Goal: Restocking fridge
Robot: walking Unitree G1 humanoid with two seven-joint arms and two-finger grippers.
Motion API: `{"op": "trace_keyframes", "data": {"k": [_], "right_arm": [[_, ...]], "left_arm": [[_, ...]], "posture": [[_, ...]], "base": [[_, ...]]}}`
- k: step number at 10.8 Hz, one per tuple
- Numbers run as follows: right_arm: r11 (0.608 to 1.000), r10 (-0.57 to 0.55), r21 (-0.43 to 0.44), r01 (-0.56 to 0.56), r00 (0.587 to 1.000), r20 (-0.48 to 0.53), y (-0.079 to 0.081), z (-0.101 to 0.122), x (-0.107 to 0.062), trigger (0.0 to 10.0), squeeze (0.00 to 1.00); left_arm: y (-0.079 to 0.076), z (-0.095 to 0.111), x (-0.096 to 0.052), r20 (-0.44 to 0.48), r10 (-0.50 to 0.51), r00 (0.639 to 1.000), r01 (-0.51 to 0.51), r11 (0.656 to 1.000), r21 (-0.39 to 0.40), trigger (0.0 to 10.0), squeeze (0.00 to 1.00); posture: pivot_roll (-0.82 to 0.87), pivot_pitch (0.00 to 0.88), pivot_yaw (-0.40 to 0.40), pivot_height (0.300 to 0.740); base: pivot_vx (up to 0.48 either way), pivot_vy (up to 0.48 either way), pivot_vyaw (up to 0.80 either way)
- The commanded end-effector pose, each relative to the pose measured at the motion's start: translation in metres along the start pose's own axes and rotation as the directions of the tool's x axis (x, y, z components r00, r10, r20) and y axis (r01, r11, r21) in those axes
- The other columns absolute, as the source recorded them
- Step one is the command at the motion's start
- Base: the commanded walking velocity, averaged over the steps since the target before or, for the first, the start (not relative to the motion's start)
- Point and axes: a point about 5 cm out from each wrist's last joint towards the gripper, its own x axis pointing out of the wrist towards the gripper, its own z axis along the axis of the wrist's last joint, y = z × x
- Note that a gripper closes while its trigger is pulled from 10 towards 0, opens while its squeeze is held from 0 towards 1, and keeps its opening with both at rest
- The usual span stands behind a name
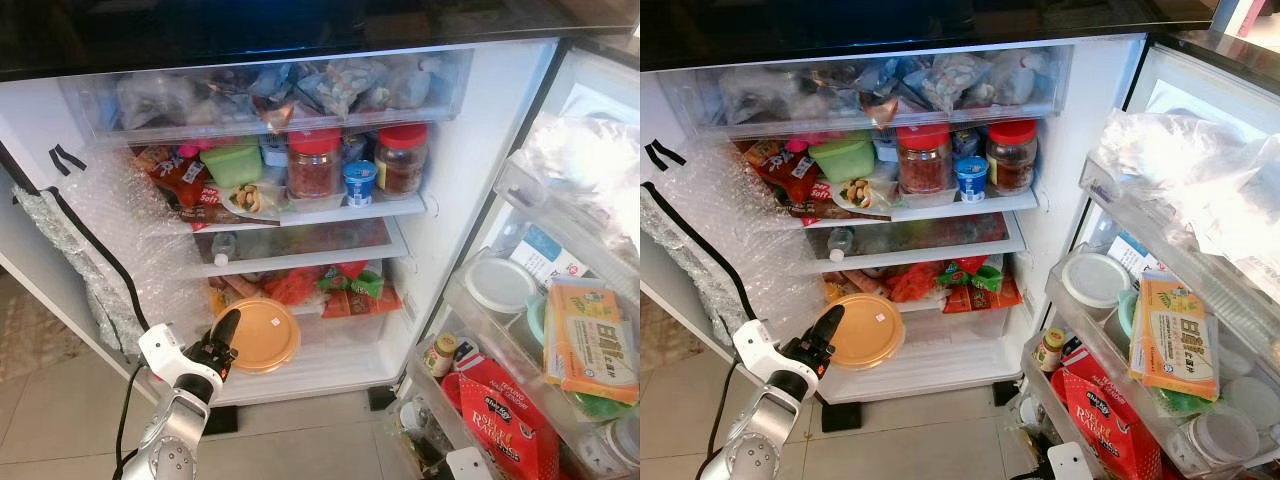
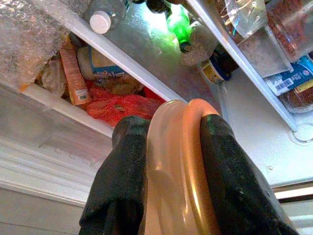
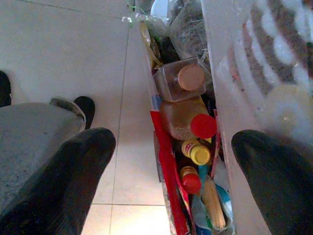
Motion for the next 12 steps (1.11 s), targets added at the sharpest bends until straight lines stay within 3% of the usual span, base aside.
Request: {"op": "trace_keyframes", "data": {"k": [1,6,12], "right_arm": [[1.000,0.003,0.001,-0.003,1.000,-0.011,-0.0002,-0.0041,-0.0006,10.0,0.00],[1.000,0.007,0.000,-0.007,1.000,-0.011,0.0000,-0.0041,-0.0005,10.0,0.00],[1.000,0.016,0.004,-0.016,1.000,-0.009,0.0050,-0.0028,-0.0003,10.0,0.00]], "left_arm": [[-0.0053,0.0024,0.0005,0.015,-0.018,1.000,0.019,1.000,-0.017,10.0,0.00],[-0.0052,0.0011,0.0004,0.012,-0.015,1.000,0.015,1.000,-0.017,10.0,0.00],[-0.0048,0.0025,0.0009,0.013,-0.012,1.000,0.012,1.000,-0.012,10.0,0.00]], "posture": [[-0.03,0.048,-0.001,0.740],[-0.03,0.048,0.000,0.740],[-0.03,0.048,0.001,0.740]], "base": [[0.000,0.000,0.00],[0.000,0.000,0.00],[0.257,0.000,0.00]]}}
